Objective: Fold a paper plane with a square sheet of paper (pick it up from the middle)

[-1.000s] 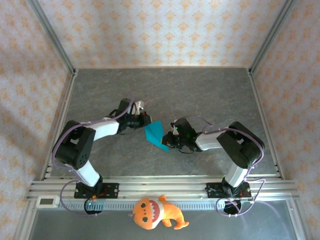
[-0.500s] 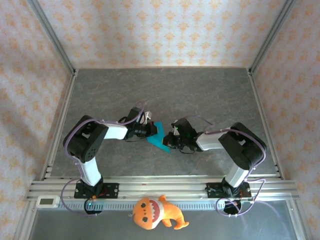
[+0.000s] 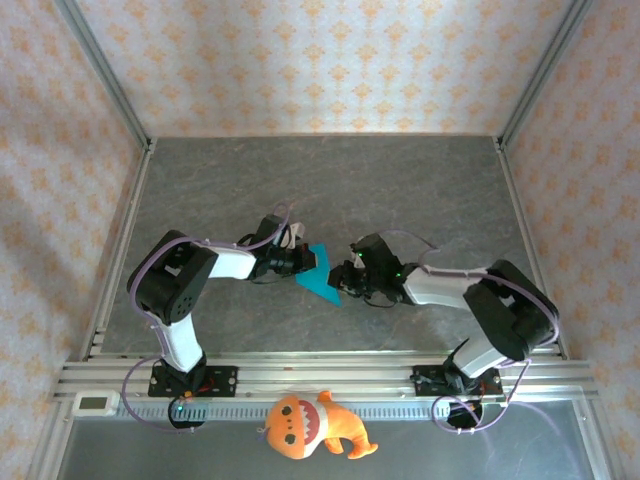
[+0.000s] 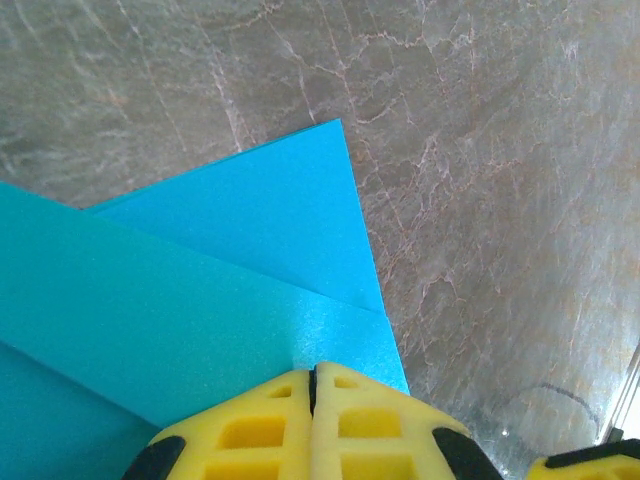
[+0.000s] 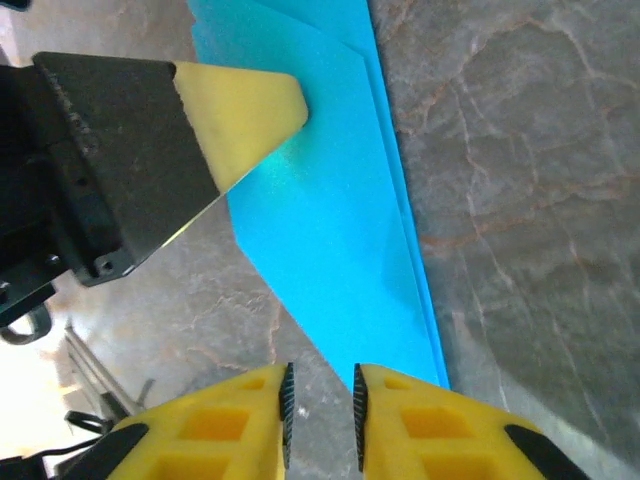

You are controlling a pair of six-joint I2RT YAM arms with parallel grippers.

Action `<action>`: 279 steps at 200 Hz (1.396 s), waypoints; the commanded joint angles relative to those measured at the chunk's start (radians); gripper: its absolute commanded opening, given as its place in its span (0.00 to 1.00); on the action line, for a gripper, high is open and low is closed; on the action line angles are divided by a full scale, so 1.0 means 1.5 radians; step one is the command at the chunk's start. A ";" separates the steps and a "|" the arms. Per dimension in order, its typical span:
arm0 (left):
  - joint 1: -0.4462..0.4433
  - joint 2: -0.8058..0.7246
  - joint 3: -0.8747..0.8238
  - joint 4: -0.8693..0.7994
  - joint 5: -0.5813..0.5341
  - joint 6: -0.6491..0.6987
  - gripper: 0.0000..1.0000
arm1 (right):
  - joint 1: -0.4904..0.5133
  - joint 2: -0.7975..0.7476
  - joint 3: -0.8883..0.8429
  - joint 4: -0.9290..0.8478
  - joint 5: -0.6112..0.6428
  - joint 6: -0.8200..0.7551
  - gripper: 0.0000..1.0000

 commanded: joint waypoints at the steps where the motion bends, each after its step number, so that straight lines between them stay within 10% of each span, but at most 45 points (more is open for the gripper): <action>1: 0.003 0.021 -0.013 -0.036 -0.044 0.022 0.01 | 0.002 -0.034 -0.044 0.029 0.013 0.063 0.31; 279: 0.002 0.029 -0.036 0.029 -0.002 -0.025 0.01 | 0.022 -0.023 -0.078 0.063 -0.012 0.136 0.36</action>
